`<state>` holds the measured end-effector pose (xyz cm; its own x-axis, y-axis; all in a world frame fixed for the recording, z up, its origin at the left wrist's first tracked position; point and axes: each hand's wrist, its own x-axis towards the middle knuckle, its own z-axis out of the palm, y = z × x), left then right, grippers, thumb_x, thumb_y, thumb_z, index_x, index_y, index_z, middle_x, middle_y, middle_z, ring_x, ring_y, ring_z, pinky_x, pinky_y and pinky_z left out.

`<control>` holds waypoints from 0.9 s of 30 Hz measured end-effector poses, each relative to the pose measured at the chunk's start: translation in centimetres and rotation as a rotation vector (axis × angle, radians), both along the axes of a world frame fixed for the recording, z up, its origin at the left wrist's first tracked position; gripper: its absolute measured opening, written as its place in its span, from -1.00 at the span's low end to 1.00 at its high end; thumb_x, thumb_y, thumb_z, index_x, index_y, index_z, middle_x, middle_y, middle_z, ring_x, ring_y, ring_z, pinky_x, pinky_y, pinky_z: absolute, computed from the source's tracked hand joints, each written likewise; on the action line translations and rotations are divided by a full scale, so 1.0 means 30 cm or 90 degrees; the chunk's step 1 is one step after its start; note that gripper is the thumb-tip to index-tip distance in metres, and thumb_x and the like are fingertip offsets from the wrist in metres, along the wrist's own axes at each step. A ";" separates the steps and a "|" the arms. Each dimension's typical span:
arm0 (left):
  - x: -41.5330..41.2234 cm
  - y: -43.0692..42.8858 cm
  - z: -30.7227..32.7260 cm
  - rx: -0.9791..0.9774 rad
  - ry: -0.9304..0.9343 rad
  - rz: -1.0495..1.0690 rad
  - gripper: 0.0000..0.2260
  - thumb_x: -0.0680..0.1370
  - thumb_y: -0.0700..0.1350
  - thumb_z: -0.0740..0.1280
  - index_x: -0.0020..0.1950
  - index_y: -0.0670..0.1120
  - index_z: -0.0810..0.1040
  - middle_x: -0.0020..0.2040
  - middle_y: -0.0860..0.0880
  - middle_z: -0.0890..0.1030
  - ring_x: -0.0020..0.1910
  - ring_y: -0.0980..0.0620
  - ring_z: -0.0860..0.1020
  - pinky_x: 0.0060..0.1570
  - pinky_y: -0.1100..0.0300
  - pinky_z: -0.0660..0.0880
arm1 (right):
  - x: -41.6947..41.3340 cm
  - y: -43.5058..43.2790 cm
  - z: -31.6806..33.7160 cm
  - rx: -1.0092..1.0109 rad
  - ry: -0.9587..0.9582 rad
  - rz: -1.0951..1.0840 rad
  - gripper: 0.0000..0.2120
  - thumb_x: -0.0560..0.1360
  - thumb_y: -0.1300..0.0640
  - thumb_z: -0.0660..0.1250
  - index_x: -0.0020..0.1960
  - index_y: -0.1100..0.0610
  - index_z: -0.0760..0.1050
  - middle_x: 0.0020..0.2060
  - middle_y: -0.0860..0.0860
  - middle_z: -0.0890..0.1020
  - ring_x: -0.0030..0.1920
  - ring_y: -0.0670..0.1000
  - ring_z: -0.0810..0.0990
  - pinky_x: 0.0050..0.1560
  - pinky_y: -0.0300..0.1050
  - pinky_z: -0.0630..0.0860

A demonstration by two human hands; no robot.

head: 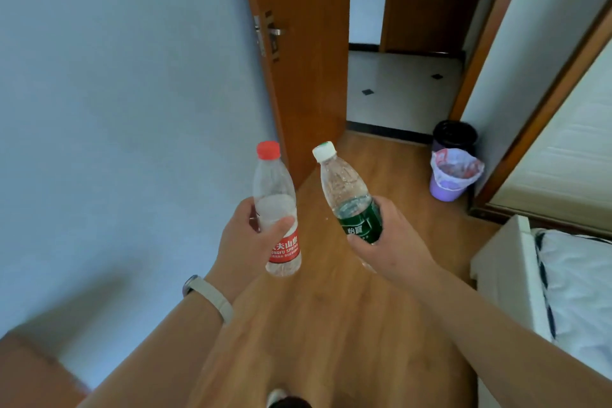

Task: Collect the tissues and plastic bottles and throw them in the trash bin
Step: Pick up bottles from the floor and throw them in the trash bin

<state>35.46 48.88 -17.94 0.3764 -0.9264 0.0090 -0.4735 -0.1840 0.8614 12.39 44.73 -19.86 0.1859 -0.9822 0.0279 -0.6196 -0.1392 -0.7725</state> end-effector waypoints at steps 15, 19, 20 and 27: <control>0.300 -0.826 -0.117 0.027 0.064 -0.222 -0.48 0.42 0.21 0.45 0.32 0.11 0.41 0.15 0.12 0.58 0.08 0.02 0.58 0.12 0.02 0.57 | 0.269 -0.581 -0.044 0.033 0.063 -0.206 -0.47 0.31 -0.15 0.40 0.20 -0.26 0.24 -0.01 -0.22 0.51 -0.09 -0.16 0.57 -0.14 -0.03 0.61; 0.412 -1.020 -0.108 0.020 0.090 -0.265 -0.51 0.44 0.16 0.45 0.32 0.12 0.41 0.13 0.15 0.57 0.05 0.07 0.58 0.05 0.18 0.56 | 0.401 -0.743 -0.035 0.026 0.080 -0.242 -0.42 0.32 -0.16 0.41 0.25 -0.23 0.23 0.02 -0.22 0.52 -0.04 -0.17 0.56 -0.07 -0.04 0.61; 0.435 -1.060 -0.105 0.017 0.097 -0.273 -0.51 0.44 0.16 0.46 0.32 0.11 0.41 0.12 0.16 0.57 0.04 0.09 0.58 0.02 0.22 0.56 | 0.425 -0.774 -0.033 0.024 0.082 -0.248 -0.41 0.32 -0.16 0.41 0.26 -0.23 0.23 0.03 -0.22 0.52 -0.03 -0.17 0.56 -0.06 -0.04 0.60; 0.500 -1.284 -0.093 0.024 0.126 -0.313 -0.56 0.45 0.12 0.46 0.28 0.14 0.41 0.08 0.23 0.55 0.02 0.11 0.58 -0.17 0.40 0.46 | 0.476 -0.946 -0.013 0.038 0.109 -0.293 -0.34 0.30 -0.19 0.41 0.32 -0.20 0.21 0.06 -0.24 0.49 -0.01 -0.14 0.56 -0.06 -0.02 0.62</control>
<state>50.45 10.37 -20.71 -0.1111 -0.9923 -0.0550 -0.3409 -0.0139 0.9400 26.66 16.35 -20.24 -0.2705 -0.9624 -0.0242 -0.7250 0.2202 -0.6526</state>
